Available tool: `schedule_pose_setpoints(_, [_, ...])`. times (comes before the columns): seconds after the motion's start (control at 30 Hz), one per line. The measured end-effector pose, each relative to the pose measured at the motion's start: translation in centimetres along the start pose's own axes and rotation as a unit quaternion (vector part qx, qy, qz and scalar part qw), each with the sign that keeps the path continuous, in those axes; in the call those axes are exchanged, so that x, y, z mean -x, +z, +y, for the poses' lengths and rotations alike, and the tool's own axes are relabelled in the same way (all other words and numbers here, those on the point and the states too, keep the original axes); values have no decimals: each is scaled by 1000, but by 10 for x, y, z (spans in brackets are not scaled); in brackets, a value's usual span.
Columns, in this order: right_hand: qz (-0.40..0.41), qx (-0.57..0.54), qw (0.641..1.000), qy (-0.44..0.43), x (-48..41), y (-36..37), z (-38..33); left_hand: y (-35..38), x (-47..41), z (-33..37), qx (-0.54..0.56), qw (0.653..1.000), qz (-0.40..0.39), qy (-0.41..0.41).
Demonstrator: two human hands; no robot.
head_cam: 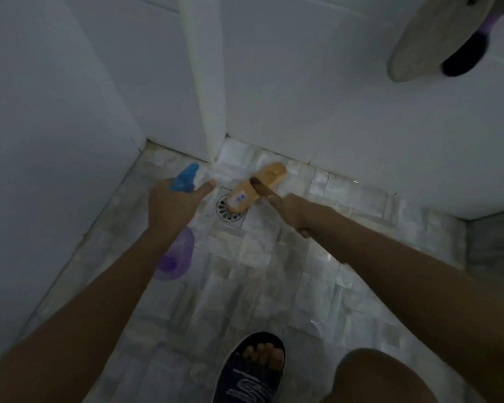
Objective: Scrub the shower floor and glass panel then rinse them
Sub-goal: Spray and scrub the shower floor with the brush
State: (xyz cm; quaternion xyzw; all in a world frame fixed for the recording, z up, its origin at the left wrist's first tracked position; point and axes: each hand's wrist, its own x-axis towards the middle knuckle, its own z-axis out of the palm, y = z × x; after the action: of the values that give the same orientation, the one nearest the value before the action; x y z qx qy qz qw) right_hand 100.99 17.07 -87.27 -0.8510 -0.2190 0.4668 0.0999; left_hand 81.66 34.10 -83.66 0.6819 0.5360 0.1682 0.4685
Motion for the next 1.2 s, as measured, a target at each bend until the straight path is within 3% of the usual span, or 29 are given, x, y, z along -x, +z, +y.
schedule_pose_setpoints(0.1, [-13, 33, 999, 37, 23, -5, 59, -3, 1, -10, -5, 1000, -9, -11])
schedule_pose_setpoints(0.2, [-19, 65, 996, 59, 29, -2, 66, -8, 0, -23, -2, 1000, -17, -26])
schedule_pose_setpoints(0.53, [-37, 30, 996, -75, -3, 63, -130, -59, 7, -49, -46, 998, 27, -36])
schedule_pose_setpoints(0.83, [-70, 88, 994, 6, 42, 86, -72, -155, 69, -67, -97, 992, 71, -46])
schedule_pose_setpoints(1.03, [-76, 73, 994, 26, 71, 95, -88, -237, 109, -83, -138, 988, 60, -40])
schedule_pose_setpoints(1.2, [-33, 37, 998, 48, 75, 95, -88, -278, 139, -108, -151, 983, 102, -25])
